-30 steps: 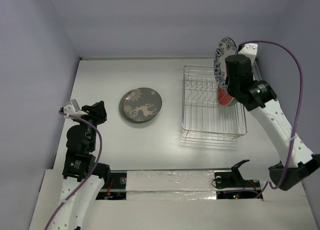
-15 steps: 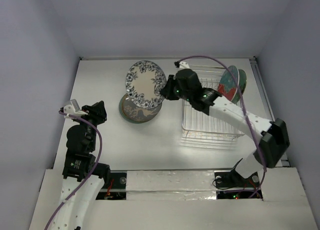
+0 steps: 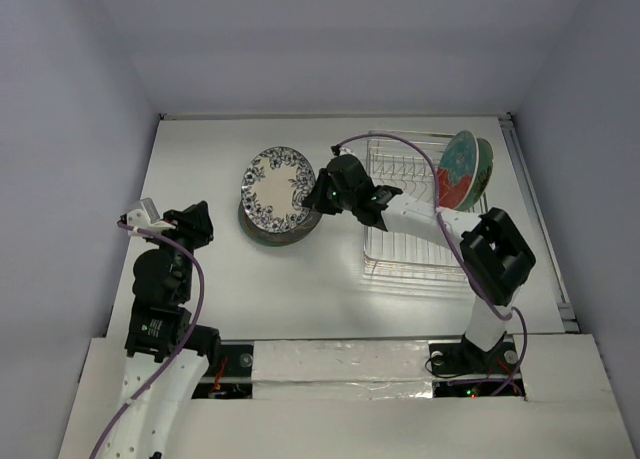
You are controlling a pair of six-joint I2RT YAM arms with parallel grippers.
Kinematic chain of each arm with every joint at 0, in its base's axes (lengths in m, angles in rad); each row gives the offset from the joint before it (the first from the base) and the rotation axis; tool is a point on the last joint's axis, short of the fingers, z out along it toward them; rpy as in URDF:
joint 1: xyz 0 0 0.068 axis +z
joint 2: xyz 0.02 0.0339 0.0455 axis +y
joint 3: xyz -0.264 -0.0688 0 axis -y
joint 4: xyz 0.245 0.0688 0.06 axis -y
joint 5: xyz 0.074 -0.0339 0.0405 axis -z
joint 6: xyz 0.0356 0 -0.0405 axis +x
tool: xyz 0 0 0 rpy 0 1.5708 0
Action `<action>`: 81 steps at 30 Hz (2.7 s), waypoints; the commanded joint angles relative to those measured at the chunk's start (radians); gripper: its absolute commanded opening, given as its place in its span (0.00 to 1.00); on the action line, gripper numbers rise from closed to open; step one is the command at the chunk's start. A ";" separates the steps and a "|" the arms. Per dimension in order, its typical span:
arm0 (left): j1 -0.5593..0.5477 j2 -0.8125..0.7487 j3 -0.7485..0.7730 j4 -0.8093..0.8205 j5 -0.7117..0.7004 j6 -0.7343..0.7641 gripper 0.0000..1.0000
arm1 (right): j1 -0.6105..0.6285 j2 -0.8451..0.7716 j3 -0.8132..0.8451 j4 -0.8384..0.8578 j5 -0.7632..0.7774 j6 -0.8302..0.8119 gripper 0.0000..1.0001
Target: Unload the plates from the dish rack
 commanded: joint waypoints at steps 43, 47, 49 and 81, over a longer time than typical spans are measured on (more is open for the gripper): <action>0.004 -0.019 -0.013 0.051 0.004 -0.003 0.23 | -0.265 -0.788 -0.252 -0.519 0.778 -0.245 0.00; 0.004 -0.016 -0.013 0.051 0.004 -0.002 0.24 | -0.417 -0.825 -0.248 -0.505 0.730 -0.329 0.49; -0.005 -0.022 -0.011 0.051 0.004 -0.002 0.24 | -0.496 -0.781 -0.219 -0.503 0.706 -0.381 0.58; -0.024 -0.033 -0.013 0.055 0.004 -0.003 0.26 | -0.594 -0.337 0.189 -0.664 0.655 -0.639 0.00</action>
